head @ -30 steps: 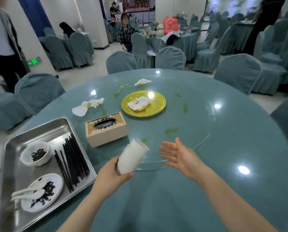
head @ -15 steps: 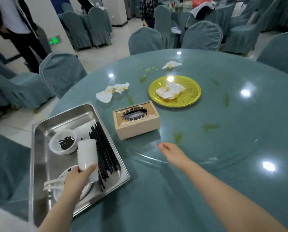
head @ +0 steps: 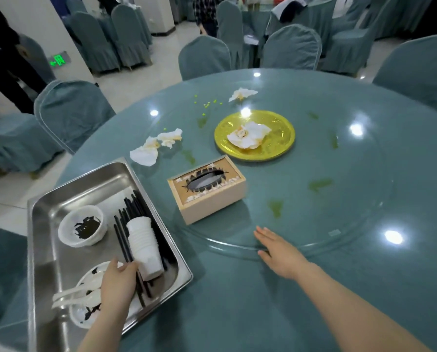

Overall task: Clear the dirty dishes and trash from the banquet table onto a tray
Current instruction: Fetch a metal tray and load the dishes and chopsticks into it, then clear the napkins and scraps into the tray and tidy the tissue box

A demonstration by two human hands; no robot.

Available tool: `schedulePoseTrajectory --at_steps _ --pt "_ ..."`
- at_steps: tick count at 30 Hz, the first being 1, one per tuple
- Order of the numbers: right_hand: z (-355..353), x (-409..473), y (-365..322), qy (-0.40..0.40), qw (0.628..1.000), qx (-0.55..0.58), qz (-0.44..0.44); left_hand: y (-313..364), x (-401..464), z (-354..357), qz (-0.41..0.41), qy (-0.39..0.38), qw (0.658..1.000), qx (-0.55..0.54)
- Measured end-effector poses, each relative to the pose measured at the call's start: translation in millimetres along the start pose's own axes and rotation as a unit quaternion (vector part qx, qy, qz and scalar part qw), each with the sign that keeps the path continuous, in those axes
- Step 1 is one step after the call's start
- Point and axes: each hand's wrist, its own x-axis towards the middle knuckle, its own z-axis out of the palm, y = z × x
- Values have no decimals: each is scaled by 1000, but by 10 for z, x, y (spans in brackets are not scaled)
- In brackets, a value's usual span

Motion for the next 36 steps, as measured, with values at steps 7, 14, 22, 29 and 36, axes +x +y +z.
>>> schedulePoseTrajectory --at_steps 7,14,22,29,36 --pt "-361 -360 410 2 995 -3 102 158 -207 93 75 -40 996 -19" --pt "-511 -433 -64 91 994 44 33 291 -329 268 101 -75 990 -59" --pt "-399 -580 -79 85 980 -131 122 422 -259 256 125 -73 986 -78" --pt "-266 -373 70 35 998 -48 34 554 -227 459 121 -127 980 -90" --pt "-135 -573 614 29 986 -117 112 515 -153 574 140 -140 978 -68"
